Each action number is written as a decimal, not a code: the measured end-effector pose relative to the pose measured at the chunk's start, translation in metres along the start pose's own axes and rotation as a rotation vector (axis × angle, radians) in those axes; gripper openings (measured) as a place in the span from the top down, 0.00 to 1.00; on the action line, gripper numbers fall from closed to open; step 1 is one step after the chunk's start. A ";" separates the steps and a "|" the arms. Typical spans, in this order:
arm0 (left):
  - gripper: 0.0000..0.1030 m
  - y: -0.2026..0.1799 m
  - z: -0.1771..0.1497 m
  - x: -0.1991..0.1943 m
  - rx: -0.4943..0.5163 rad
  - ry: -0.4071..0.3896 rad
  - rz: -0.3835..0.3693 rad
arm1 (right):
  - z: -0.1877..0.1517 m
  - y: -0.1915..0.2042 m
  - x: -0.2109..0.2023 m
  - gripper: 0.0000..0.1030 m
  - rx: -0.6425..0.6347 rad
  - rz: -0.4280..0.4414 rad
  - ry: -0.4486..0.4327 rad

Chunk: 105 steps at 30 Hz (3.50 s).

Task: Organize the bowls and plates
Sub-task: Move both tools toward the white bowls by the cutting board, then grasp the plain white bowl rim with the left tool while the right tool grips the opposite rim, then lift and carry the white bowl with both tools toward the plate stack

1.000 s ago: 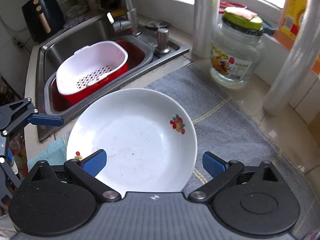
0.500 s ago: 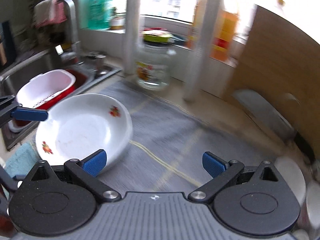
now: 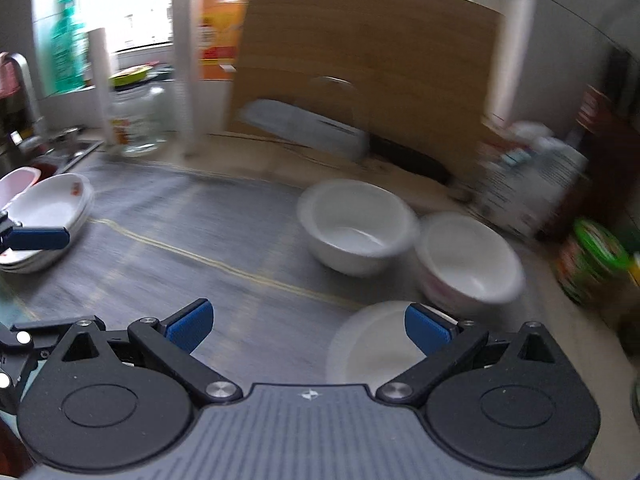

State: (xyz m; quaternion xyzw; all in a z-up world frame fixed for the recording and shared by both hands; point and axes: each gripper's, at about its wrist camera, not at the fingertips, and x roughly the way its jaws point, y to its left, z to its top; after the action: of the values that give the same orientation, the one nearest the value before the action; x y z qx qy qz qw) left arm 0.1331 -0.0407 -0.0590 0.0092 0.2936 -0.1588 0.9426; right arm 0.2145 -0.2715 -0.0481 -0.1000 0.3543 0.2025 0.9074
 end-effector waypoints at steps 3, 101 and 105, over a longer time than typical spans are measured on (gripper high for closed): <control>0.01 -0.031 0.001 0.020 0.032 0.017 -0.038 | -0.014 -0.035 -0.007 0.00 0.041 -0.033 0.008; 0.22 0.017 -0.033 0.006 0.072 0.105 0.016 | 0.040 0.073 0.055 0.13 -0.010 0.472 0.124; 0.22 0.024 -0.035 0.007 0.065 0.113 0.015 | 0.041 0.080 0.060 0.13 -0.016 0.467 0.130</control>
State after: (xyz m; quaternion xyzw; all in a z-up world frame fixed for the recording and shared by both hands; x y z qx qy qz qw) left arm 0.1269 -0.0159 -0.0941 0.0511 0.3408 -0.1607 0.9249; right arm 0.2447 -0.1688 -0.0626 -0.0352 0.4241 0.4029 0.8103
